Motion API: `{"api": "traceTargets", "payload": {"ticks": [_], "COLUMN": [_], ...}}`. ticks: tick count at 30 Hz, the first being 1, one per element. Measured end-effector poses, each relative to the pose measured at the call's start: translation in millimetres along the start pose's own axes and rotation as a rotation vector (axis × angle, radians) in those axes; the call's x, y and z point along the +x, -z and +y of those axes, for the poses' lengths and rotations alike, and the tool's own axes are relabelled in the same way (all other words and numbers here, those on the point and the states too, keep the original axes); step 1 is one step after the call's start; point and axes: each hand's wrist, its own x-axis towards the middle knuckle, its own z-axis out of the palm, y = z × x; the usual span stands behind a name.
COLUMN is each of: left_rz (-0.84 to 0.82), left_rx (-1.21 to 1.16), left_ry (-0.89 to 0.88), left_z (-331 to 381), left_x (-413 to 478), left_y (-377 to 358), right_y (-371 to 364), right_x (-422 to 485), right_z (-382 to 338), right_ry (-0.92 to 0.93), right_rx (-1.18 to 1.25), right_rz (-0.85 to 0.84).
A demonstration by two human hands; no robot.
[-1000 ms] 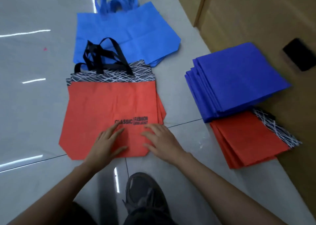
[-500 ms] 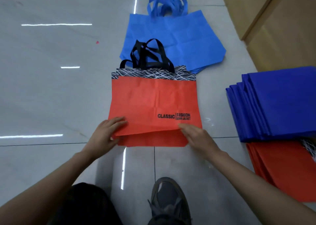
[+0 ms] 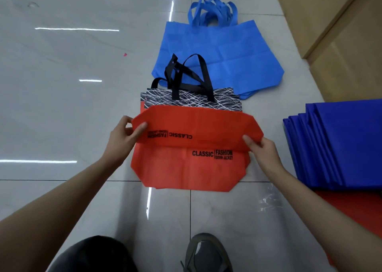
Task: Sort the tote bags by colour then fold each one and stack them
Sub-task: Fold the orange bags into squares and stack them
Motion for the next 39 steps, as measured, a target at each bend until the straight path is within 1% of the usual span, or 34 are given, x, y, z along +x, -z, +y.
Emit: {"api": "traceTargets", "payload": {"ticks": [3, 5, 6, 12, 15, 16, 18, 19, 20, 21, 22, 24, 25, 26, 27, 28, 29, 30, 32, 35, 39], "left_rz": [-0.057, -0.105, -0.108, 0.042, 0.162, 0.214, 0.268, 0.245, 0.178, 0.094, 0.021, -0.082, -0.104, -0.111, -0.112, -0.106, -0.098, -0.088, -0.071, -0.088, -0.098], "left_rx": [-0.038, 0.000, 0.051, 0.415, 0.647, 0.739, 0.844, 0.878, 0.913, 0.939, 0.959, 0.986, 1.005, 1.028, 1.043, 1.048, 1.047, 1.043, 1.040, 1.039, 1.058], "left_ry": [0.107, 0.188, 0.201, 0.215, 0.238, 0.190, -0.039, -0.181, -0.301, -0.380, -0.403, -0.339, -0.303, -0.280, -0.267, -0.259, -0.250, -0.241, -0.223, -0.201, -0.191], "left_z": [-6.1, -17.8, -23.4, -35.7, -30.9, -30.2, -32.8, -35.5, -38.2, -40.3, -40.9, -41.2, -42.6, -45.1, -48.0, -50.7, -52.2, -52.9, -53.9, -53.7, -55.0], "left_x": [7.7, 11.0, 12.0, 25.6, 14.1, 7.6, -0.7, -1.4, -0.4, 1.6, 3.4, 3.9, 3.2, 2.5, 1.6, 1.2, 1.0, 1.1, 0.4, -0.5, -1.7], "left_y": [-6.2, -8.8, -10.3, -24.3, -38.6, -44.6, -57.8, -64.5, -70.9, -77.2, -83.8, -94.3, -98.1, -100.8, -102.2, -102.3, -101.5, -100.4, -98.4, -97.1, -93.6], "right_y": [-13.6, -23.2, -27.8, -43.3, -49.8, -52.3, -56.3, -57.8, -58.7, -59.9, -62.9, -78.6, -92.1, -107.8, -125.4, -143.5, -158.6, -167.8, -166.0, -128.7, -86.2], "right_x": [15.6, 25.9, 30.1, 48.8, 51.7, 51.7, 51.6, 52.6, 53.9, 54.8, 54.8, 51.8, 49.8, 47.1, 44.5, 42.3, 39.9, 39.0, 41.8, 54.3, 70.5], "right_z": [4.9, 5.6, 4.5, 2.9, 8.8, 10.9, 12.8, 13.4, 13.9, 14.9, 16.6, 15.0, 13.2, 9.9, 7.1, 5.0, 5.2, 7.6, 14.1, 24.1, 25.7], "right_ry": [-0.036, -0.051, -0.063, -0.170, -0.159, -0.145, -0.127, -0.120, -0.113, -0.092, -0.045, 0.140, 0.258, 0.363, 0.439, 0.480, 0.475, 0.453, 0.424, 0.400, 0.298], "right_rx": [-0.083, -0.258, -0.346, -0.681, -0.851, -0.908, -0.992, -1.015, -1.028, -1.035, -1.051, -1.081, -1.068, -1.045, -1.020, -1.007, -1.017, -1.048, -1.114, -1.220, -1.297], "right_rz": [0.210, 0.321, 0.358, 0.438, 0.442, 0.440, 0.431, 0.438, 0.455, 0.484, 0.522, 0.585, 0.559, 0.465, 0.310, 0.123, -0.054, -0.165, -0.213, -0.181, -0.108]}}
